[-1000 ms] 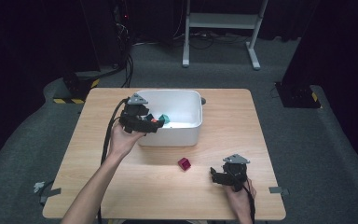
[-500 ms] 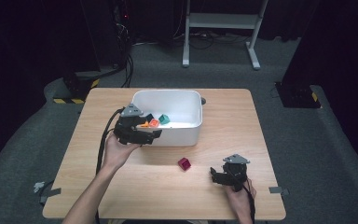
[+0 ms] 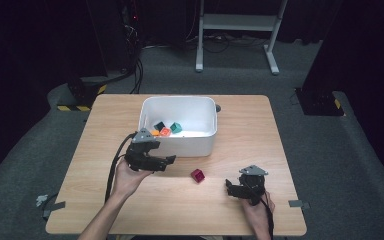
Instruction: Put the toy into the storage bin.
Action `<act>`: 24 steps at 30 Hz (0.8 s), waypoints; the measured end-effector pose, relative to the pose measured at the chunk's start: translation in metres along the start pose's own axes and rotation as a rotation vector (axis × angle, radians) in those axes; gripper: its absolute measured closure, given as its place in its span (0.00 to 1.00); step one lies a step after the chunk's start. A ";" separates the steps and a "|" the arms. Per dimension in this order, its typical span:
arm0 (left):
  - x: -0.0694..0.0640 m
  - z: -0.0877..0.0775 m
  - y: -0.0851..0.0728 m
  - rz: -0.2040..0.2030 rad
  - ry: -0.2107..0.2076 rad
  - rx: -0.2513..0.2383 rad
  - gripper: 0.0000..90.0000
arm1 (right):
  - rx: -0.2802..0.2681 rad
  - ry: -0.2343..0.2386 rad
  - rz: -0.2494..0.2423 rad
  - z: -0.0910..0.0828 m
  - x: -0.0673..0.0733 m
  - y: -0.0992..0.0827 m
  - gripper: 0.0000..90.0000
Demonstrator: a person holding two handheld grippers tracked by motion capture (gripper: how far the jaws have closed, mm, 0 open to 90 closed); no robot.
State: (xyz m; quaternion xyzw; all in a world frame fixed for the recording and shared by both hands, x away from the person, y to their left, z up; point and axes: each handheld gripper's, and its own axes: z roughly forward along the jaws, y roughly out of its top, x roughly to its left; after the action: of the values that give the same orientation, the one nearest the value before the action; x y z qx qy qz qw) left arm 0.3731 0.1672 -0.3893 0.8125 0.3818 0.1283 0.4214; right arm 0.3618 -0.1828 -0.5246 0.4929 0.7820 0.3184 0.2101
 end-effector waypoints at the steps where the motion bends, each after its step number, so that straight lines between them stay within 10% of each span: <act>1: -0.001 0.002 -0.002 0.003 -0.003 0.005 0.23 | 0.000 0.000 0.000 0.000 0.000 0.000 0.15; 24: -0.029 0.075 -0.036 0.006 -0.072 0.090 0.23 | 0.000 0.000 -0.001 0.000 0.000 0.000 0.15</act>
State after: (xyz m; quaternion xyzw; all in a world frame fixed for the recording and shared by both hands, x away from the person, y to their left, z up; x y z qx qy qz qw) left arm 0.3748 0.1146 -0.4604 0.8359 0.3693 0.0828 0.3975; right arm 0.3619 -0.1829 -0.5246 0.4926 0.7822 0.3183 0.2101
